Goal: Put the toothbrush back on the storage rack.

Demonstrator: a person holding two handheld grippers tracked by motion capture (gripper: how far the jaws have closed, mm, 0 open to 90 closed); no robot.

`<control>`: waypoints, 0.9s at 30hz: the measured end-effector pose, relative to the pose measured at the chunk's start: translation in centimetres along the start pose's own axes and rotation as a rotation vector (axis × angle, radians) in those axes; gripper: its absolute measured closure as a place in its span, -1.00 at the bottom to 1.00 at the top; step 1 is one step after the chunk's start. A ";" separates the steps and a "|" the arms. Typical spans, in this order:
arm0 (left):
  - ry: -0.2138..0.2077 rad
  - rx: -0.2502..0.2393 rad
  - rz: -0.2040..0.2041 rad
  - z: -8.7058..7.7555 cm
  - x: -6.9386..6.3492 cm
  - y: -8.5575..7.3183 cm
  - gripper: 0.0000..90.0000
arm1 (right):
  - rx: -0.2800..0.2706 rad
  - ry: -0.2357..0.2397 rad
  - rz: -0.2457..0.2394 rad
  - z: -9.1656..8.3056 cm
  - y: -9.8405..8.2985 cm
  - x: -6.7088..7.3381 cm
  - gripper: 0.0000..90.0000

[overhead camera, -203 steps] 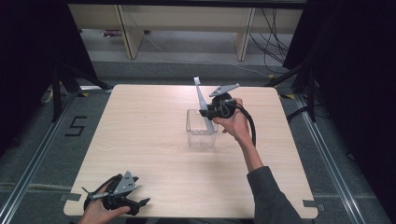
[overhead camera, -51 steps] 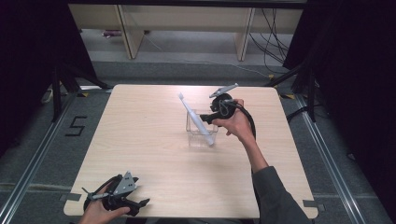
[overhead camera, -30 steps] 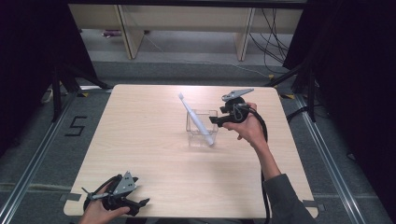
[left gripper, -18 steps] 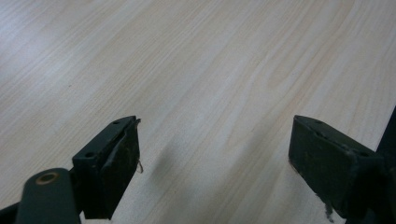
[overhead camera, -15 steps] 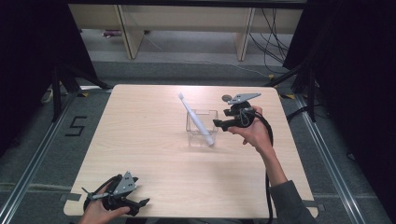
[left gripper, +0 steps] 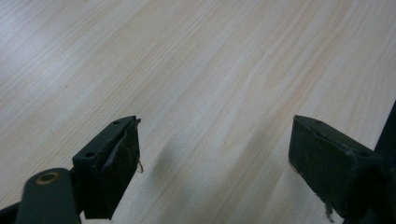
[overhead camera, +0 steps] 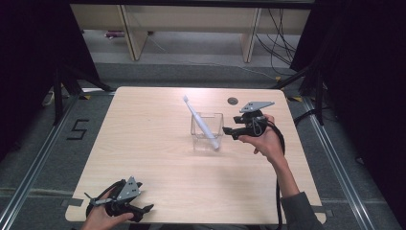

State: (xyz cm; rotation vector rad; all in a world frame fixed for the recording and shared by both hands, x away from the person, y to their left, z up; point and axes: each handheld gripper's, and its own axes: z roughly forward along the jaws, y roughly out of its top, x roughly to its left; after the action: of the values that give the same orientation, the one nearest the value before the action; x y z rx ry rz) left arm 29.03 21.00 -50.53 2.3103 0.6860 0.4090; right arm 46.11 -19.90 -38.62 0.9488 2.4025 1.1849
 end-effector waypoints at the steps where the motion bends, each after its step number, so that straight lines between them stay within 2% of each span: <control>1: -0.002 -0.004 -0.001 0.0 0.0 0.0 -0.64 | 0.000 0.009 0.013 0.0 -0.2 0.0 -0.20; 2: 0.002 -0.005 0.004 -0.1 0.1 0.1 -0.64 | -0.009 -0.003 -0.001 -0.1 -0.3 -0.1 -0.20; 3: 0.004 -0.007 0.000 -0.1 0.1 0.0 -0.64 | -0.002 -0.004 0.017 -0.2 -0.5 -0.1 -0.20; 4: 0.003 -0.006 0.000 -0.1 0.1 0.0 -0.64 | -0.008 -0.012 -0.001 -0.3 -0.6 -0.2 -0.20; 6: 0.002 0.000 0.009 -0.2 0.1 0.1 -0.64 | 0.007 -0.001 0.030 -0.5 -0.9 -0.1 -0.20; 9: -0.003 -0.006 0.009 -0.1 -0.1 0.1 -0.64 | -0.006 -0.016 0.011 -0.7 -1.4 -0.5 -0.20; 10: -0.003 -0.006 0.012 -0.1 -0.1 0.1 -0.64 | 0.001 -0.013 0.045 -0.8 -1.7 -0.3 -0.21; 11: -0.002 -0.007 0.010 -0.1 -0.1 0.1 -0.64 | 0.004 -0.019 0.013 -0.9 -1.8 -0.6 -0.21; 12: -0.002 -0.007 0.010 -0.1 0.0 0.1 -0.64 | 0.011 -0.017 0.037 -1.0 -2.0 -0.5 -0.21; 17: 0.000 -0.001 0.014 -0.1 0.0 0.1 -0.64 | 0.009 -0.035 0.050 -1.7 -2.7 -1.1 -0.23; 18: 0.001 -0.002 0.014 -0.1 0.0 0.1 -0.64 | 0.012 -0.034 0.065 -1.8 -2.8 -1.0 -0.23; 20: -0.001 -0.008 0.010 -0.1 0.0 0.1 -0.64 | 0.006 -0.036 0.047 -2.0 -3.1 -1.3 -0.23; 21: 0.000 -0.007 0.010 -0.1 0.0 0.1 -0.64 | 0.007 -0.036 0.065 -2.1 -3.2 -1.3 -0.23; 22: -0.001 -0.008 0.009 -0.1 0.0 0.1 -0.64 | 0.010 -0.045 0.051 -2.2 -3.3 -1.5 -0.23; 24: -0.001 -0.007 0.009 -0.1 0.0 0.1 -0.64 | 0.011 -0.042 0.071 -2.4 -3.5 -1.5 -0.23; 27: 0.000 -0.008 0.010 -0.1 0.0 0.1 -0.64 | 0.007 -0.045 0.070 -2.6 -3.7 -1.5 -0.23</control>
State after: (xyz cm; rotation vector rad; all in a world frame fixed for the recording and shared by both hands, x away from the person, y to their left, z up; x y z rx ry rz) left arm 28.99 20.99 -50.37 2.3073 0.6715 0.4152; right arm 44.25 -24.11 -39.96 1.0587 2.3571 1.1674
